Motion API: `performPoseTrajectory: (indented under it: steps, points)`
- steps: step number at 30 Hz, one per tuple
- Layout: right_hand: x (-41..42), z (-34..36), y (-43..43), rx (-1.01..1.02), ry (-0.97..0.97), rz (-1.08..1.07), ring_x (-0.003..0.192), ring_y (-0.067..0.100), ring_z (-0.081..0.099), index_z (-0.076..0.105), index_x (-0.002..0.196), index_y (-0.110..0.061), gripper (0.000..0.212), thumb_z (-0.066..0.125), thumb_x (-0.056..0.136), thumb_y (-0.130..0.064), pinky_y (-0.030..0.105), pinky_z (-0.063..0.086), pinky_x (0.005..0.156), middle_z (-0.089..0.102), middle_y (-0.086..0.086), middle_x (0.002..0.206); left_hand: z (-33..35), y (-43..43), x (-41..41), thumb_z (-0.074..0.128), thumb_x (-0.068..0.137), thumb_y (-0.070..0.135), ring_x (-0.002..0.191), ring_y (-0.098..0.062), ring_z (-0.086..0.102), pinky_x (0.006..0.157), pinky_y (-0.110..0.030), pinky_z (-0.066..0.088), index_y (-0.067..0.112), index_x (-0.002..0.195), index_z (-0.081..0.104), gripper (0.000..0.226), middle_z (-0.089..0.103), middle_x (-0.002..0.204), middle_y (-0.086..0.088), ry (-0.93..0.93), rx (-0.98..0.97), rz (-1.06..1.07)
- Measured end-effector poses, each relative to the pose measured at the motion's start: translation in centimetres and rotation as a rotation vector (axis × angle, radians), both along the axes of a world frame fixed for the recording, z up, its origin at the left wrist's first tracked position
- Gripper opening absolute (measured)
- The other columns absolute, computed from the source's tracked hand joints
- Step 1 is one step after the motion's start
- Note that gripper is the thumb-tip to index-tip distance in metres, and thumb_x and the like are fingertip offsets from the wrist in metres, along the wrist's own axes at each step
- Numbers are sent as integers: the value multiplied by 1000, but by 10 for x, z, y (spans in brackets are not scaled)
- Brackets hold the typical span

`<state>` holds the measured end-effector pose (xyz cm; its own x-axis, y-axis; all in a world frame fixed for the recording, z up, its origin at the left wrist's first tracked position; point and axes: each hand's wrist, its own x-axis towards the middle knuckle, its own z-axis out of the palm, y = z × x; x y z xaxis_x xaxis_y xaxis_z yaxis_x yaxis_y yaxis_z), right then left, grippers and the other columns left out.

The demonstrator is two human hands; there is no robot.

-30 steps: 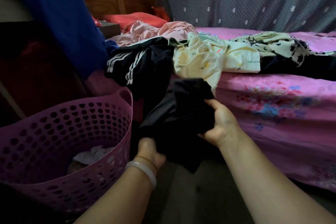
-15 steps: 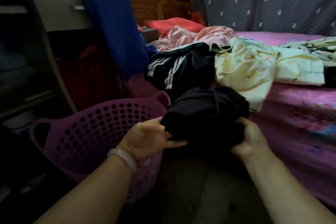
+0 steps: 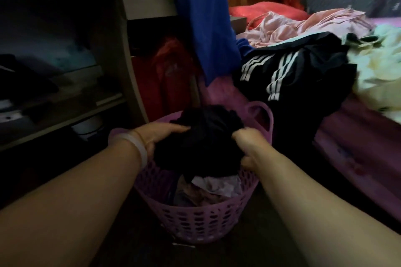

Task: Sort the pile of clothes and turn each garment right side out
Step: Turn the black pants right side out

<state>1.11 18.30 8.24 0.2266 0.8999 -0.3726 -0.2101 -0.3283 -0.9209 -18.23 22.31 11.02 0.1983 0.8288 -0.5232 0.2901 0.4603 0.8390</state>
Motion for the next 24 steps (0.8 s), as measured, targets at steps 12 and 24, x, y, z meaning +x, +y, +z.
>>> performPoseTrajectory:
  steps: [12, 24]
  points:
    - [18, -5, 21, -96, -890, 363, 91, 25, 62, 62, 106, -7, 22, 50, 87, -10, 30, 50, 75, 63, 10, 105, -35, 47, 66, 65, 88, 22, 86, -17, 58, 73, -32, 48, 8, 105, 63, 22, 65, 99, -4, 353, 126, -84]
    - [96, 136, 37, 237, -614, -44, 85, 21, 67, 65, 87, -24, 16, 53, 81, -16, 37, 56, 81, 70, 2, 89, 101, 47, 187, 64, 80, -3, 75, -25, 68, 76, -38, 56, 8, 88, 69, 14, 72, 83, -15, 70, 455, 133]
